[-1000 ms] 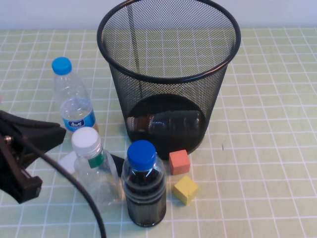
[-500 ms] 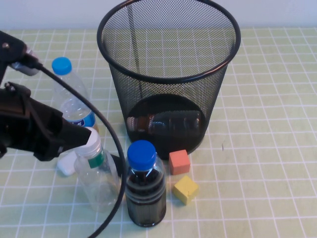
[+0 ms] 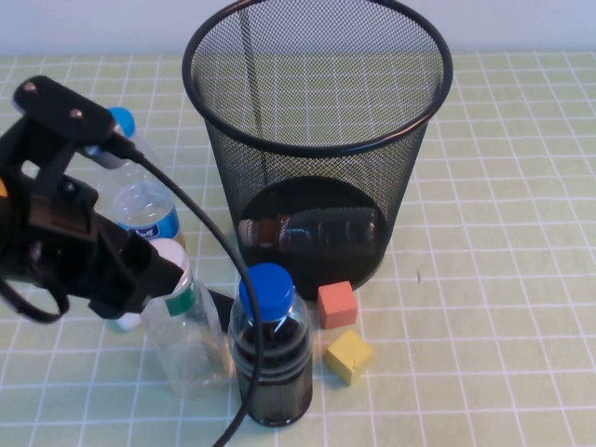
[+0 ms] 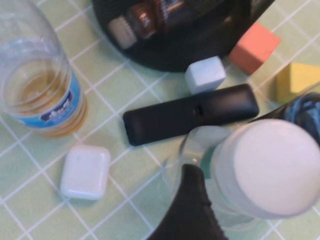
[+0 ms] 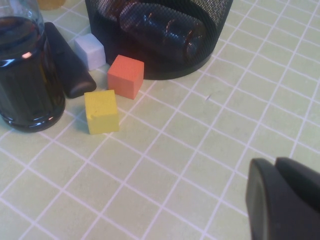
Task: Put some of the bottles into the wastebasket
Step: Pick up a bottle from the table with left arm, then place the bottle in the trash can
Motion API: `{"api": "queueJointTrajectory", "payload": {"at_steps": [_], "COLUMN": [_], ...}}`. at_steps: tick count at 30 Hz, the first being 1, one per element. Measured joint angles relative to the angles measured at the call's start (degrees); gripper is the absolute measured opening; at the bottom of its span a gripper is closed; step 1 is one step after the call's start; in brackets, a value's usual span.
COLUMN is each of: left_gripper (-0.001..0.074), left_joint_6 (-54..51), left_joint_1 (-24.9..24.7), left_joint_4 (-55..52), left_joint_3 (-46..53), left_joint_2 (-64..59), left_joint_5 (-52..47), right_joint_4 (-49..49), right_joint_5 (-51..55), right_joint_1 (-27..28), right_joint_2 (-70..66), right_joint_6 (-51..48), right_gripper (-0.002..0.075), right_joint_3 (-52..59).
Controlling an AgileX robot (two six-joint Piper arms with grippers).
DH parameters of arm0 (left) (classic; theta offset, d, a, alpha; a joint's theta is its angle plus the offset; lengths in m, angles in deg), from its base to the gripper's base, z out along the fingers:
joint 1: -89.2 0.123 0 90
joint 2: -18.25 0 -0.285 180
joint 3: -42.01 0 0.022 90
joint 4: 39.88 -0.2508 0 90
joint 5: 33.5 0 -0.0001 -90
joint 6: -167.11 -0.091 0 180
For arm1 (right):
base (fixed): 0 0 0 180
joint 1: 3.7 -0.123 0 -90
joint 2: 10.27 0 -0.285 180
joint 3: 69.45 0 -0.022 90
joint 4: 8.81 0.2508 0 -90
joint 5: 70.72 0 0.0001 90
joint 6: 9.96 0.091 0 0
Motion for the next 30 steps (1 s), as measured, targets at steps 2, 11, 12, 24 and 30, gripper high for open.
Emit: {"api": "queueJointTrajectory", "payload": {"at_steps": [2, 11, 12, 24, 30], "left_gripper": [0.0494, 0.0425, 0.0384, 0.0348, 0.0348], "left_joint_6": [3.01, 5.94, 5.94, 5.98, 7.22], "left_joint_1": [-1.38, -2.45, -2.45, -2.45, -2.45], "left_joint_4": [-2.67, -4.18, -4.18, -5.53, -5.09], "left_joint_3": [-0.13, -0.34, -0.34, -10.78, -26.32], "left_joint_2": [-0.84, -5.47, -5.73, -5.95, -5.95], "left_joint_5": [0.53, 1.95, 1.95, -5.84, -16.25], "right_joint_4": [-0.09, -0.22, -0.22, -1.58, -1.67], "right_joint_5": [0.00, 0.00, 0.00, 0.00, 0.00], "right_joint_1": [0.00, 0.00, 0.00, 0.00, 0.00], "right_joint_2": [0.00, 0.00, 0.00, 0.00, 0.00], "right_joint_6": [0.00, 0.00, 0.00, 0.00, 0.00], "right_gripper": [-0.0008, -0.0008, -0.0008, -0.0008, -0.0008], "right_joint_3": [0.00, 0.00, 0.00, 0.00, 0.00]}}
